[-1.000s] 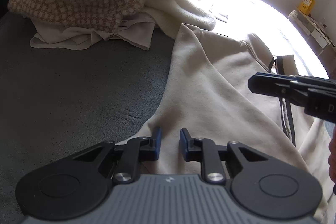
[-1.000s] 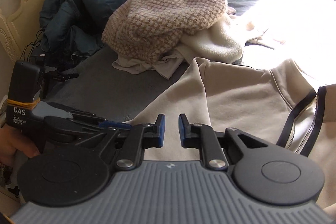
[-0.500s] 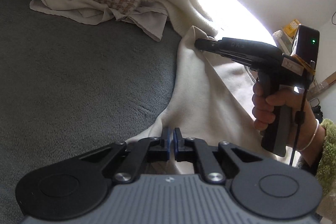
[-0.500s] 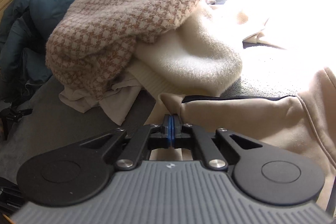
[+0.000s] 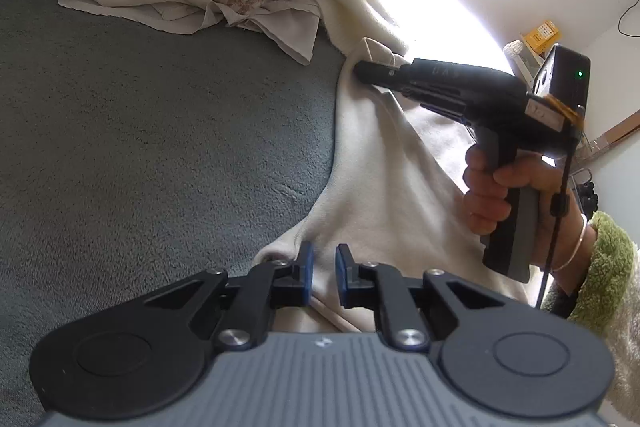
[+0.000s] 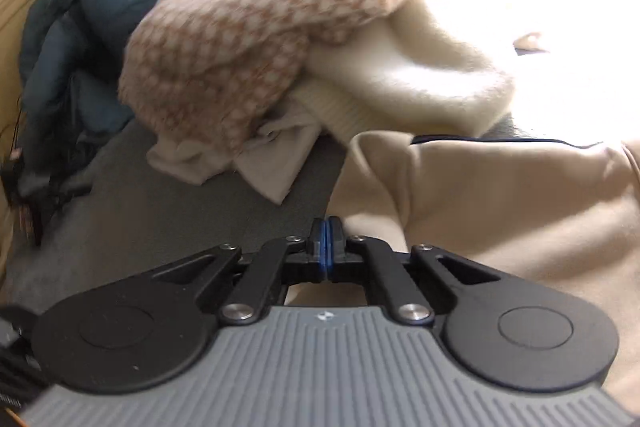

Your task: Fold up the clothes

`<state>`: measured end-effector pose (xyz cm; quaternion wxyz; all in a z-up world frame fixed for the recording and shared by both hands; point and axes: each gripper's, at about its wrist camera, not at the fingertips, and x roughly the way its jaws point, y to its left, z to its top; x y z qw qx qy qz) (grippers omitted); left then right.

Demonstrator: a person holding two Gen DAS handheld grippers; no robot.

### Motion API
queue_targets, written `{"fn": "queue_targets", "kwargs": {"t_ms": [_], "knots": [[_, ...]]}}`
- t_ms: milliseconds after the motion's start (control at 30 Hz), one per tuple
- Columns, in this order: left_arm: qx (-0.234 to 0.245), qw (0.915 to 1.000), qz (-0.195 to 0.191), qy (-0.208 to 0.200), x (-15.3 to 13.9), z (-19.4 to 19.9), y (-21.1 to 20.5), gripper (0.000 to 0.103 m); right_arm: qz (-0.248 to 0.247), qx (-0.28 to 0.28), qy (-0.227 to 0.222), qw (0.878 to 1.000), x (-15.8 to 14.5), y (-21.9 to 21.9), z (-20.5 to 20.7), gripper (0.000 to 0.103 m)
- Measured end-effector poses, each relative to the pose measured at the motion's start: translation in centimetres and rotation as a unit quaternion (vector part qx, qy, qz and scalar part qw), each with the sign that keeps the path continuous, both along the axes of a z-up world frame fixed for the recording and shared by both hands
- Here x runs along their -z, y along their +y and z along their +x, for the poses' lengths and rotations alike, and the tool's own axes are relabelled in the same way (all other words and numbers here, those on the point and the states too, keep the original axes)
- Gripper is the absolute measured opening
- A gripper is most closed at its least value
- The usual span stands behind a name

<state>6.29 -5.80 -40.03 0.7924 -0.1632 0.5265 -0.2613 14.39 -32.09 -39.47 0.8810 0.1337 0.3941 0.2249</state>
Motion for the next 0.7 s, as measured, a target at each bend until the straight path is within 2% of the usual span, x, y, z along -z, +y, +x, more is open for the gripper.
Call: {"fn": "queue_targets", "kwargs": {"t_ms": [33, 67, 200, 333, 433, 633, 700], "knots": [[0.005, 1.0, 0.002, -0.002, -0.1, 0.0, 0.0, 0.013, 0.028, 0.043, 0.0, 0.999, -0.2, -1.2, 0.4, 0.001], [0.01, 0.9999, 0.005, -0.005, -0.2, 0.1, -0.1, 0.013, 0.043, 0.061, -0.01, 0.997, -0.9, -1.9, 0.1, 0.003], [0.027, 0.9989, 0.032, -0.02, -1.4, 0.2, -1.1, 0.018, 0.076, 0.086, -0.014, 0.993, -2.9, -4.1, -2.7, 0.005], [0.04, 0.9949, 0.062, -0.07, -3.7, 0.3, -2.8, 0.035, 0.047, 0.099, -0.012, 0.994, -4.2, -8.0, -6.3, 0.006], [0.049, 0.9906, 0.074, -0.105, -5.3, 1.1, -4.8, 0.036, 0.018, 0.124, -0.014, 0.992, -5.0, -12.2, -7.8, 0.006], [0.079, 0.9828, 0.105, -0.13, -6.7, 3.8, -12.3, 0.039, -0.048, 0.155, -0.013, 0.987, -6.1, -18.5, -8.3, 0.006], [0.091, 0.9793, 0.124, -0.132, -6.6, 4.6, -15.2, 0.039, -0.092, 0.161, -0.005, 0.983, -5.9, -19.0, -7.7, 0.006]]}}
